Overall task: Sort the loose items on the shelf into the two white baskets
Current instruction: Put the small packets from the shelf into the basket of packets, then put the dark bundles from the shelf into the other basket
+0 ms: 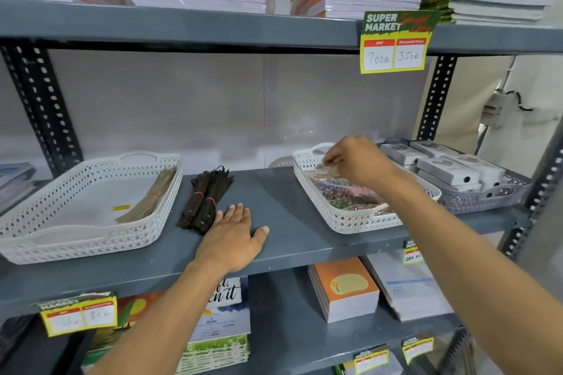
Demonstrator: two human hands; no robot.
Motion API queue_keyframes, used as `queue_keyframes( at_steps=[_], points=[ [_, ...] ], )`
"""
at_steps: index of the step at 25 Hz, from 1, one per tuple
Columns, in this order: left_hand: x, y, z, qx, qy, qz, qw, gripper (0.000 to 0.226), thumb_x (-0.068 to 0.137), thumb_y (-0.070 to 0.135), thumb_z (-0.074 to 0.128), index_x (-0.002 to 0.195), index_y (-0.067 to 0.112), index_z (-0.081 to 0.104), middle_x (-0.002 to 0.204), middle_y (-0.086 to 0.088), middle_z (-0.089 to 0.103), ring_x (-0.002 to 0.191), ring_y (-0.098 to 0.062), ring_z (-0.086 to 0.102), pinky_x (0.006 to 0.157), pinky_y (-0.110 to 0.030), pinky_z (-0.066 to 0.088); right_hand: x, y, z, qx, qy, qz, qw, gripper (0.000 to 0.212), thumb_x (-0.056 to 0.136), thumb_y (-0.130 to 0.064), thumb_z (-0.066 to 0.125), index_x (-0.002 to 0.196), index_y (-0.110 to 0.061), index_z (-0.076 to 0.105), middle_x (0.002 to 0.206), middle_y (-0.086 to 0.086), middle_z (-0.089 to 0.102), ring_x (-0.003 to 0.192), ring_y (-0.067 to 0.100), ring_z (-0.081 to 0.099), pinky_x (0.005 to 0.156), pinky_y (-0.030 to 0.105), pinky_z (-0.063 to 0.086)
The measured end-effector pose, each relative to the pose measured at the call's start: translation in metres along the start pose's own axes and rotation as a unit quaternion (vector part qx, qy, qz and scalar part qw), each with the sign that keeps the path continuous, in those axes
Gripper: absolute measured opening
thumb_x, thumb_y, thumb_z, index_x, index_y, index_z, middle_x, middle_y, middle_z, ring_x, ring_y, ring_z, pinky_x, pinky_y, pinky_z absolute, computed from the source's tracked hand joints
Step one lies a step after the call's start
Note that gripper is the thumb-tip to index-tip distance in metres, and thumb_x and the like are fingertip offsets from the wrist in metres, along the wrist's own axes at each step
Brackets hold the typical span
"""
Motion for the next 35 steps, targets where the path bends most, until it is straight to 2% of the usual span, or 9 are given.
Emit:
queue_keyframes(
  at_steps=[5,9,12,15,19,23,26,30,35],
  points=[
    [-0.002,0.001,0.0,-0.004,-0.01,-0.002,1.0,0.081,0.106,0.061,0.018,0.166,0.008,0.01,0.174,-0.008,0.003,0.161,-0.02,0.0,0.131,-0.043,0.0,-0.015,0.045,0.034,-0.085,-0.192,0.063,0.976,0.023,0.087,-0.005,0.077,0.092,-0.025,0.086,0.094,-0.009,0.083,0.085,0.006,0.075,0.083,0.023,0.057],
    [-0.002,0.0,0.0,-0.008,-0.01,0.0,1.0,0.081,0.106,0.061,0.018,0.166,0.009,0.01,0.174,-0.008,0.002,0.161,-0.02,-0.001,0.131,-0.042,-0.001,-0.014,0.047,0.043,-0.116,-0.24,0.073,0.961,0.04,0.09,0.004,0.054,0.105,-0.019,0.084,0.112,-0.001,0.081,0.104,0.021,0.073,0.098,0.035,0.058],
    [-0.004,0.003,-0.003,-0.007,-0.005,-0.003,1.0,0.081,0.106,0.061,0.02,0.166,0.008,0.012,0.174,-0.009,0.005,0.161,-0.022,0.002,0.131,-0.042,0.001,-0.011,0.024,0.035,-0.078,-0.138,0.073,0.985,0.036,0.082,0.001,0.051,0.087,-0.023,0.078,0.105,0.006,0.076,0.1,0.034,0.069,0.089,0.036,0.056],
    [-0.015,0.006,-0.011,-0.055,0.025,0.01,0.998,0.07,0.107,0.051,0.033,0.164,0.01,0.027,0.171,-0.009,0.023,0.159,-0.023,0.018,0.13,-0.04,0.014,-0.016,-0.034,0.038,0.027,-0.005,-0.005,1.0,0.045,0.087,0.0,0.053,0.117,-0.021,0.08,0.134,0.013,0.072,0.121,0.043,0.063,0.101,0.043,0.051],
    [-0.032,-0.026,-0.056,-0.068,0.198,-0.044,0.977,0.047,0.094,0.018,0.049,0.136,0.028,0.067,0.129,-0.01,0.072,0.115,-0.035,0.068,0.091,-0.041,0.058,-0.02,-0.098,0.103,0.075,-0.09,-0.061,0.991,0.043,0.101,-0.018,0.05,0.142,-0.022,0.063,0.142,0.017,0.066,0.13,0.042,0.06,0.107,0.047,0.05],
    [-0.026,-0.061,-0.101,-0.091,0.219,-0.103,0.966,0.037,0.087,0.005,0.056,0.112,0.02,0.08,0.101,-0.015,0.077,0.093,-0.035,0.071,0.08,-0.037,0.058,-0.005,-0.134,0.174,0.069,-0.203,-0.066,0.975,0.048,0.109,-0.028,0.039,0.154,-0.01,0.042,0.168,0.015,0.035,0.157,0.036,0.024,0.125,0.053,0.024],
    [0.001,-0.082,-0.116,-0.111,0.173,-0.137,0.969,0.027,0.086,0.004,0.058,0.097,0.01,0.082,0.098,-0.012,0.078,0.097,-0.034,0.071,0.085,-0.036,0.059,0.002,-0.14,0.2,0.02,-0.223,-0.061,0.973,0.06,0.111,-0.04,0.026,0.163,-0.012,0.025,0.175,0.01,0.015,0.162,0.032,0.006,0.129,0.054,0.005],
    [0.044,-0.079,-0.109,-0.032,0.033,-0.179,0.983,0.022,0.085,0.003,0.056,0.098,0.006,0.072,0.108,-0.013,0.075,0.105,-0.034,0.07,0.093,-0.036,0.057,0.003,-0.138,0.206,0.007,-0.23,-0.065,0.971,0.064,0.11,-0.045,0.019,0.165,-0.012,0.017,0.176,0.009,0.008,0.162,0.029,0.002,0.13,0.053,0.001],
    [0.073,-0.072,-0.08,0.05,-0.028,-0.211,0.976,0.029,0.096,0.007,0.059,0.124,0.005,0.068,0.125,-0.012,0.071,0.117,-0.027,0.068,0.098,-0.035,0.053,0.002,-0.137,0.207,0.014,-0.233,-0.06,0.971,0.065,0.11,-0.044,0.018,0.166,-0.011,0.013,0.176,0.009,0.005,0.163,0.029,0.0,0.13,0.051,-0.001]
  ],
)
Point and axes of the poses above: each hand's wrist, its own x-axis towards the middle knuckle, its own z-axis out of the palm, y = z × x, the point moved 3 cm from there along x, towards the middle knuckle
